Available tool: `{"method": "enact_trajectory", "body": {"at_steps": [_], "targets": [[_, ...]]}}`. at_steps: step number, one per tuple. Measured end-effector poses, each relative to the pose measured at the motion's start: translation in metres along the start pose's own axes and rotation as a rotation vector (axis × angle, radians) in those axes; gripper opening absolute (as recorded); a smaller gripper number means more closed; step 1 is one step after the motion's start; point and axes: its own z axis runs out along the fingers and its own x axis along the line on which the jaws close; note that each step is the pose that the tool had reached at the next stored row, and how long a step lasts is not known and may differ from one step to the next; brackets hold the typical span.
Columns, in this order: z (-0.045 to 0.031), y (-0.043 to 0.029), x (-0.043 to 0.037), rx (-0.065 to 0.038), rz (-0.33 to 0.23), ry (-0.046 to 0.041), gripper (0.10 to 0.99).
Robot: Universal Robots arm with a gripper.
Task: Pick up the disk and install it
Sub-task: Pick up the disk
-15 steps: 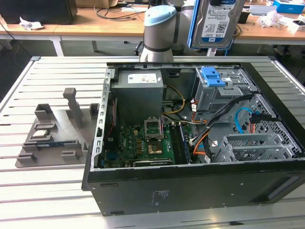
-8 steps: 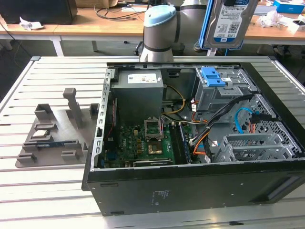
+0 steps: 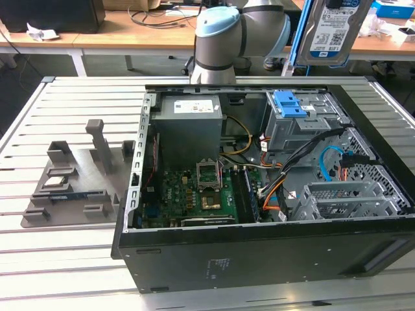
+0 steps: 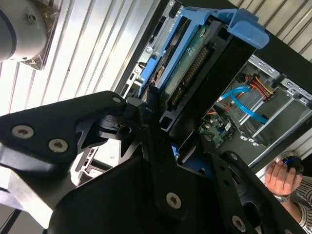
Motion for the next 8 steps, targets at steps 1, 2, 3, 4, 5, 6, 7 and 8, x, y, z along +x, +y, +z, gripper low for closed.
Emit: {"method": "enact_trajectory", "body": {"at_steps": [1,2,3,4,5,6,7,8], "targets": [[-0.0001,-0.0025,0.0000,0.000,0.000,0.0000,0.365],[-0.0001,-0.0041,0.0000,0.000,0.000,0.0000,0.365],[-0.0001,-0.0045,-0.0001,0.000,0.000,-0.0002,0.365],[-0.0002,-0.0048,-0.0001,0.000,0.000,0.0001,0.365],[-0.0002,-0.0051,0.0000,0.000,0.000,0.0000,0.365],[-0.0002,-0.0053,0.0000,0.000,0.000,0.0000,0.365],[-0.0002,-0.0058,0.0000,0.000,0.000,0.0000,0.365],[-0.0002,-0.0059,0.0000,0.000,0.000,0.0000,0.365]]}}
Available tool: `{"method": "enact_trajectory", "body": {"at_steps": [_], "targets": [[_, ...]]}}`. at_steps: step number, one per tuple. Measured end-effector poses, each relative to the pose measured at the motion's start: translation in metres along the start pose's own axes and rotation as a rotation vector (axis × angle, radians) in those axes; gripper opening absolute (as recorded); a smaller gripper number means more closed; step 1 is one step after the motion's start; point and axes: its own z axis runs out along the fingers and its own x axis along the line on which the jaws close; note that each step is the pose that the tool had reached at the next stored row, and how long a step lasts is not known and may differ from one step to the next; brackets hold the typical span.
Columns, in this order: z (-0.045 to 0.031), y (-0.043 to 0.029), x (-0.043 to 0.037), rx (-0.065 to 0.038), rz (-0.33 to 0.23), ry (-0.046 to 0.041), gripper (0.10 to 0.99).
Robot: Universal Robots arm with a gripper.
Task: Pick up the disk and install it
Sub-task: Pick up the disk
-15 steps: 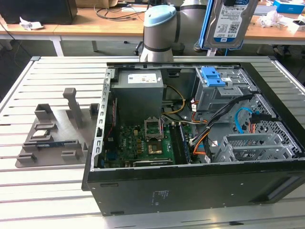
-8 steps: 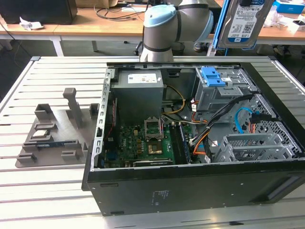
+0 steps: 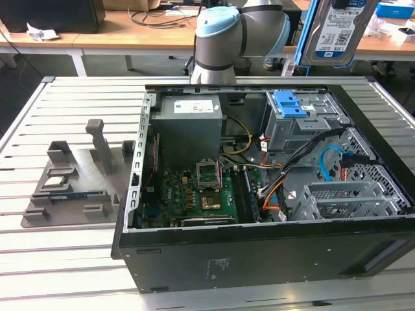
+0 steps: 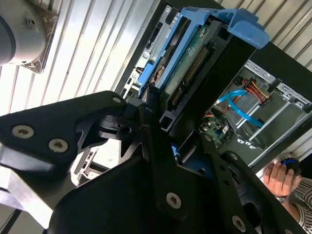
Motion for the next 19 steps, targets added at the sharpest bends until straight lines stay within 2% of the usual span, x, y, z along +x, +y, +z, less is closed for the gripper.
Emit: {"method": "enact_trajectory", "body": {"at_steps": [4,8,9,10,14,19], "targets": [[0.0000,0.0000,0.0049,0.000,0.000,0.0000,0.365],[0.0001,-0.0001,0.0148,0.000,0.000,0.0000,0.365],[0.0000,-0.0001,0.0189,0.000,0.000,0.0001,0.365],[0.0001,-0.0001,0.0291,0.000,0.000,-0.0001,0.365],[0.0002,0.0001,0.0530,0.000,0.000,0.0000,0.365],[0.0005,0.0017,0.0673,0.000,0.000,0.0000,0.365]]}}
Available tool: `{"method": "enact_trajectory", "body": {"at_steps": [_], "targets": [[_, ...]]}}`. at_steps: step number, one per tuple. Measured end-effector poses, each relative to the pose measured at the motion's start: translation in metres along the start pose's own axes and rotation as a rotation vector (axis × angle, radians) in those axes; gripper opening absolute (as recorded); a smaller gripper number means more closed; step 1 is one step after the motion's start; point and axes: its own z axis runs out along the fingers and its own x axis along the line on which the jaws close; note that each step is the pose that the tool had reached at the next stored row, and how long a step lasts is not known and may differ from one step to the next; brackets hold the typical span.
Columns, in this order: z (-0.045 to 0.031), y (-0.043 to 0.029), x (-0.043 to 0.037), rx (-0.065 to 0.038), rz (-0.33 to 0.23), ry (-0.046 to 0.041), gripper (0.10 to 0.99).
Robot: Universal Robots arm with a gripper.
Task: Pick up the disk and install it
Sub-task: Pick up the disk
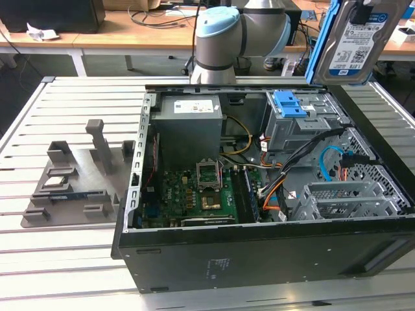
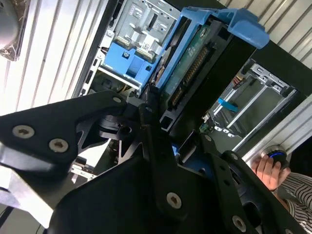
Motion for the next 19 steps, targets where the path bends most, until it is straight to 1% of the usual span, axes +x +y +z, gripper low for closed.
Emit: {"method": "enact_trajectory", "body": {"at_steps": [1,2,6,9,11,15,16,17,18,19], "targets": [[0.0000,0.0006,0.0021,0.000,0.000,0.0000,0.365],[0.0001,0.0027,0.0057,0.000,0.000,0.0001,0.365],[0.0005,0.0143,0.0146,0.000,0.000,0.0000,0.365],[0.0008,0.0176,0.0207,0.000,0.000,0.0000,0.365],[0.0010,0.0189,0.0233,0.000,0.000,0.0000,0.365],[0.0014,0.0199,0.0307,0.000,0.000,0.0000,0.365],[0.0015,0.0201,0.0334,0.000,0.000,0.0000,0.365],[0.0017,0.0205,0.0419,0.000,0.000,0.0001,0.365],[0.0019,0.0208,0.0474,0.000,0.000,-0.0001,0.365],[0.0020,0.0210,0.0504,0.000,0.000,0.0000,0.365]]}}
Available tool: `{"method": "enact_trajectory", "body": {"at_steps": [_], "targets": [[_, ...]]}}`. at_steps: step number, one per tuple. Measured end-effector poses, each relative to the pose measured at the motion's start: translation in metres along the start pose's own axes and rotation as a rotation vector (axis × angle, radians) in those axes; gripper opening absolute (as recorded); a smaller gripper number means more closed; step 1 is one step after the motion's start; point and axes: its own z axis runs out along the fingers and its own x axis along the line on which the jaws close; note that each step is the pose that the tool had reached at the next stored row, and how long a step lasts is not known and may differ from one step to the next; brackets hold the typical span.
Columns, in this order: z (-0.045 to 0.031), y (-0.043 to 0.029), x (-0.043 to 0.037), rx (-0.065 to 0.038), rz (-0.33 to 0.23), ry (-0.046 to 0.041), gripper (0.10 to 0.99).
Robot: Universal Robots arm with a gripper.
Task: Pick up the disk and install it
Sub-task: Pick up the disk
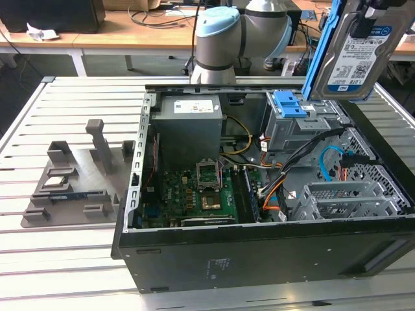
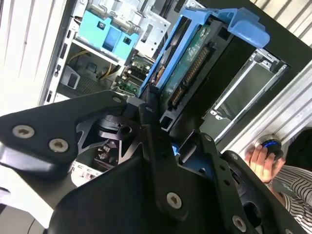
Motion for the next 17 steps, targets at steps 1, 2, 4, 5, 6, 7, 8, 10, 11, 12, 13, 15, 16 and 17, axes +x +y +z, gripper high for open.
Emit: {"method": "enact_trajectory", "body": {"at_steps": [1,2,4,5,6,7,8,10,11,12,13,15,16,17], "targets": [[0.0001,0.0002,0.0037,0.000,0.000,0.0000,0.365],[0.0002,0.0003,0.0073,0.000,0.000,0.0001,0.365],[0.0005,0.0006,0.0149,0.000,0.000,0.0000,0.365],[0.0006,0.0008,0.0189,0.000,0.000,0.0001,0.365],[0.0008,0.0009,0.0211,0.000,0.000,0.0001,0.365],[0.0009,0.0010,0.0234,0.000,0.000,0.0000,0.365],[0.0010,0.0012,0.0263,0.000,0.000,-0.0001,0.365],[0.0013,0.0015,0.0335,0.000,0.000,0.0000,0.365],[0.0015,0.0016,0.0356,0.000,0.000,-0.0001,0.365],[0.0016,0.0017,0.0378,0.000,0.000,0.0000,0.365],[0.0017,0.0018,0.0405,0.000,0.000,0.0001,0.365],[0.0019,0.0020,0.0450,0.000,0.000,0.0000,0.365],[0.0020,0.0021,0.0468,0.000,0.000,0.0000,0.365],[0.0021,0.0021,0.0488,0.000,0.000,0.0000,0.365]]}}
